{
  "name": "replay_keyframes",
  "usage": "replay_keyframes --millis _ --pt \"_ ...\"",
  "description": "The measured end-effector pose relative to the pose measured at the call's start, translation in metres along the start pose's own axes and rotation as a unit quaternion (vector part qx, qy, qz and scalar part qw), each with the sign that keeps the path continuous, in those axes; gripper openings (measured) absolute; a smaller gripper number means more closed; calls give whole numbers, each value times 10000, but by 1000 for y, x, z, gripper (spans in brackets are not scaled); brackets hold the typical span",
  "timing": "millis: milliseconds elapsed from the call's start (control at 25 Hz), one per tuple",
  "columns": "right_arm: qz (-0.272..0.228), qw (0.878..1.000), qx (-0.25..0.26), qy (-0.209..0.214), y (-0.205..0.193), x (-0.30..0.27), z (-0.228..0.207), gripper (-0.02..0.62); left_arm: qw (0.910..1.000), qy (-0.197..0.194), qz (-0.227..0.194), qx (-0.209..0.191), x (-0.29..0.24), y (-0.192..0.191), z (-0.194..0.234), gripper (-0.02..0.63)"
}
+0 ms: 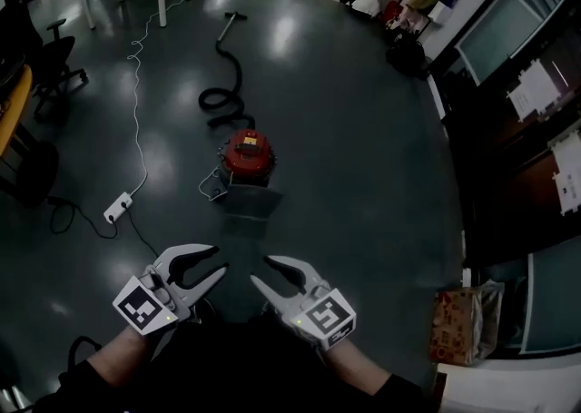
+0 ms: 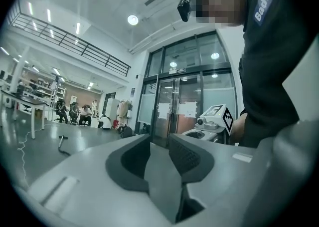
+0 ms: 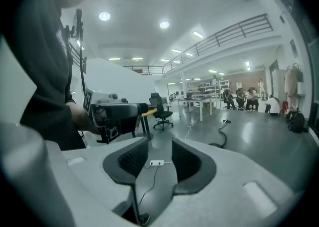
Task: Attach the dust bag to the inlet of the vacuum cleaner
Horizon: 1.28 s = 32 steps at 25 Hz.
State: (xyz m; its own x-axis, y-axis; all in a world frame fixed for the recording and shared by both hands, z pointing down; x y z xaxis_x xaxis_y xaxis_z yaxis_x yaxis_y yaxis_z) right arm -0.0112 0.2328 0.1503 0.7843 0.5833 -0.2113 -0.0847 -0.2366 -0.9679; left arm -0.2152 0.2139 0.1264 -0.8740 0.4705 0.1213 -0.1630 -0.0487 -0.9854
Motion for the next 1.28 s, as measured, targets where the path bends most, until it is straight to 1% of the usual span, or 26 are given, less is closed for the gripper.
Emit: replay_keyframes --millis 120,200,280,400,440,560,640,720,800,880,1000,1120,1280 --pt "-505 9987 -21 99 18 21 9 133 9999 -4 -79 -127 -1 14 -24 112" --pt "-687 9974 -25 200 26 34 11 112 9997 68 -95 -195 -7 18 -39 96" --pt "-807 9965 -118 198 30 49 6 75 9997 132 -94 -179 -15 20 -53 78" --pt "-1073 9936 -318 174 27 67 -5 2 9995 23 -119 -285 -35 21 -72 16" --pt "-1181 9921 -370 193 26 71 -6 2 9994 -13 -109 -331 -40 21 -78 2" --pt "-1427 9888 -306 317 24 74 -3 2 9996 47 -20 -269 -47 15 -93 2" --pt "-1477 9881 -223 356 27 79 0 2 9997 36 12 -227 -53 11 -100 2" --pt "-1543 9872 -214 348 32 84 3 2 9996 6 77 -270 -58 12 -106 2" --pt "-1610 9863 -191 317 33 89 5 2 9995 6 50 -305 -60 16 -109 2" --pt "-1617 9862 -135 326 32 90 7 2 9994 -13 30 -343 -59 17 -111 2" --pt "-1647 9857 -94 332 35 91 10 2 9991 -61 109 -397 -57 15 -112 2" --pt "-1639 9860 -23 305 37 91 12 2 9992 -56 39 -396 -56 18 -112 2" --pt "-1605 9867 2 265 39 93 12 2 9991 -80 91 -407 -56 20 -111 2"
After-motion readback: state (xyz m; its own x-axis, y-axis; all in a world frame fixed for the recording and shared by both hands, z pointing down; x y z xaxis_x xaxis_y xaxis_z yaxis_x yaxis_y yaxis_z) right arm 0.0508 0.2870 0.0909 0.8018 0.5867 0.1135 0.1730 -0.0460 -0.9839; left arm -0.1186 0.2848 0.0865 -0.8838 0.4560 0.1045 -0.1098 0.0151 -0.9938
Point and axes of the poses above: the fingertips, and each gripper's own axes: x backward along the fingers, z to its left, y out of its top, the point moved 9 cm from there along x, backward along the fingers, and after that the axes turned 8 degrees about -z, right-handed, at the moved point
